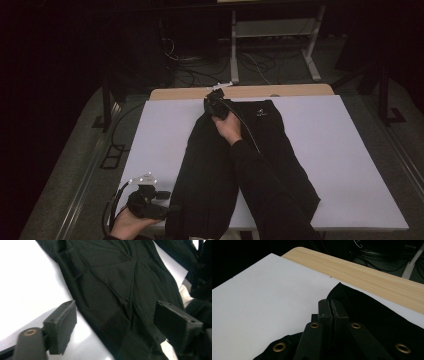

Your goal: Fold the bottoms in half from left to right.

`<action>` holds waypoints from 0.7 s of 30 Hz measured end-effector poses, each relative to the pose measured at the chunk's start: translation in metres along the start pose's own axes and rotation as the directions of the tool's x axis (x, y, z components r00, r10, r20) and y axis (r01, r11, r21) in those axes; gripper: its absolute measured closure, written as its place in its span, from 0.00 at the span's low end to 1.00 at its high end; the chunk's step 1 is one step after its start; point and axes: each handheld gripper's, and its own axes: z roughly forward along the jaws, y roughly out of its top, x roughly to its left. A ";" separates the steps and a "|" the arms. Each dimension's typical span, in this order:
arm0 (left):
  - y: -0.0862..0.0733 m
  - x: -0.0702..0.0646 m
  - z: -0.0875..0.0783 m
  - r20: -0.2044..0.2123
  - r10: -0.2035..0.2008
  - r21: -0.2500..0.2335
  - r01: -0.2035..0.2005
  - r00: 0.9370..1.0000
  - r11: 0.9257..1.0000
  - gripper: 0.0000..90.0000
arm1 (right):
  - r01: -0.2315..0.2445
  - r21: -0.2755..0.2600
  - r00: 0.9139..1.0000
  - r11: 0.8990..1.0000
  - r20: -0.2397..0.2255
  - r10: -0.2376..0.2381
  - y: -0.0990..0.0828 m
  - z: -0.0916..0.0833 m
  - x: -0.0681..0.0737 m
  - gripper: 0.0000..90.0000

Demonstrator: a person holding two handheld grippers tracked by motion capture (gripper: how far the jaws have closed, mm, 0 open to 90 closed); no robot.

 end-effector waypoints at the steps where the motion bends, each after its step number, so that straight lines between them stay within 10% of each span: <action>1: 0.000 0.001 0.000 0.006 -0.010 -0.002 0.010 1.000 1.000 0.22 | 0.000 0.000 1.000 1.000 0.000 0.000 0.000 0.000 0.000 0.96; 12: -0.001 0.003 0.004 0.118 -0.010 0.060 0.003 0.993 0.998 0.63 | 0.004 -0.008 1.000 1.000 -0.005 -0.004 0.000 -0.001 0.001 0.96; 21: 0.000 0.000 0.007 0.079 0.027 0.113 -0.036 0.996 0.993 0.97 | 0.000 -0.012 1.000 1.000 -0.006 0.000 0.000 -0.001 0.000 0.96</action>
